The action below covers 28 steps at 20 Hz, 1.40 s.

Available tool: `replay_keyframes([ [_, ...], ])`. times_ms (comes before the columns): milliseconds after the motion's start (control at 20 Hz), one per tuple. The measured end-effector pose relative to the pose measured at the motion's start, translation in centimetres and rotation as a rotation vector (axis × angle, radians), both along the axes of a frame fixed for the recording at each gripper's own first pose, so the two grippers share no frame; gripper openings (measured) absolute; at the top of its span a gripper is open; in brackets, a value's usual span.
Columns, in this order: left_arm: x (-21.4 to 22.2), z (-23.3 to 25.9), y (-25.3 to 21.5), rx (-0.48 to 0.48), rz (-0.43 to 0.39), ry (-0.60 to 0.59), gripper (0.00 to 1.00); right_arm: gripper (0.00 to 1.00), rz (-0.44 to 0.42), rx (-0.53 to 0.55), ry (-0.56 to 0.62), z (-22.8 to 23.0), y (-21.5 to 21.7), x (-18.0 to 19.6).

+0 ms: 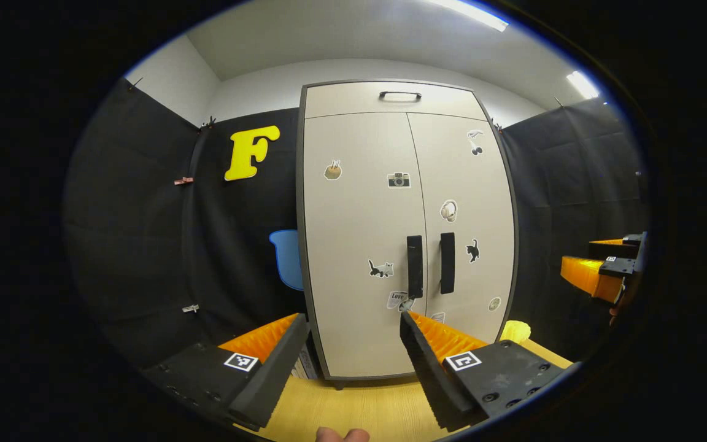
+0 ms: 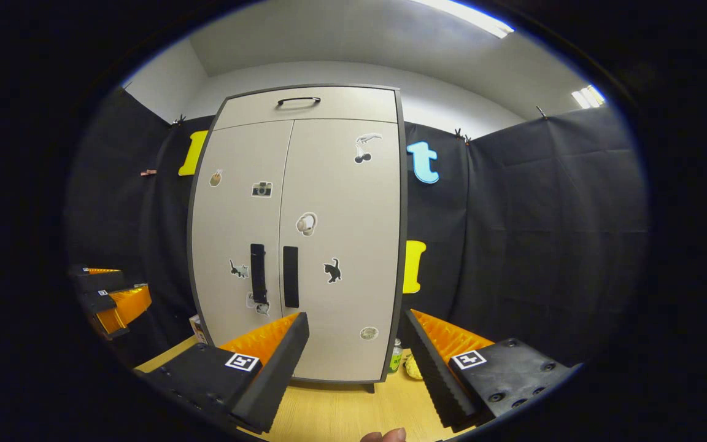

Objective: Open the right door of the double-door shoe cabinet with the right hand, and open the left door with the left hand.

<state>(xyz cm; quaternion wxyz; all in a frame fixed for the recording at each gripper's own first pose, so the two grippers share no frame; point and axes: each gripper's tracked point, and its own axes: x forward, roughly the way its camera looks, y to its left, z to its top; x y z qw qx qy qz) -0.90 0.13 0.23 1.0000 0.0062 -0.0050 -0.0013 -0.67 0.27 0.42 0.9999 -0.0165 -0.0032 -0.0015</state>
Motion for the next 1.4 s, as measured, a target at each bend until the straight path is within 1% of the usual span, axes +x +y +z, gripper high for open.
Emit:
replay_keyframes([
  [200,-0.4,-0.1,0.7,-0.007,0.004,0.001,0.95,0.98,0.033,0.004,-0.037,1.2,2.1,1.2],
  [400,-1.0,-0.1,2.1,-0.007,0.022,0.000,0.95,0.98,0.080,0.008,-0.059,2.0,4.8,3.9],
  [600,-1.2,-0.4,3.5,0.002,0.040,0.004,0.95,0.98,0.100,0.031,-0.069,2.2,7.5,8.1],
  [800,-0.8,-0.9,4.6,0.000,0.047,0.009,0.95,0.98,0.113,0.030,-0.071,1.8,9.7,12.7],
  [1050,-0.1,-1.0,5.8,0.000,0.057,0.011,0.95,0.98,0.117,0.055,-0.031,-0.4,11.8,18.0],
  [1300,0.6,-0.8,6.9,-0.006,0.071,0.005,0.95,0.93,0.111,0.062,0.019,-3.4,12.7,22.2],
  [1350,0.7,-0.8,7.1,-0.007,0.073,0.006,0.95,0.91,0.106,0.061,0.037,-4.1,12.7,22.7],
  [1400,0.8,-0.9,7.2,-0.007,0.076,0.006,0.95,0.84,0.102,0.058,0.048,-4.6,12.7,23.1],
])
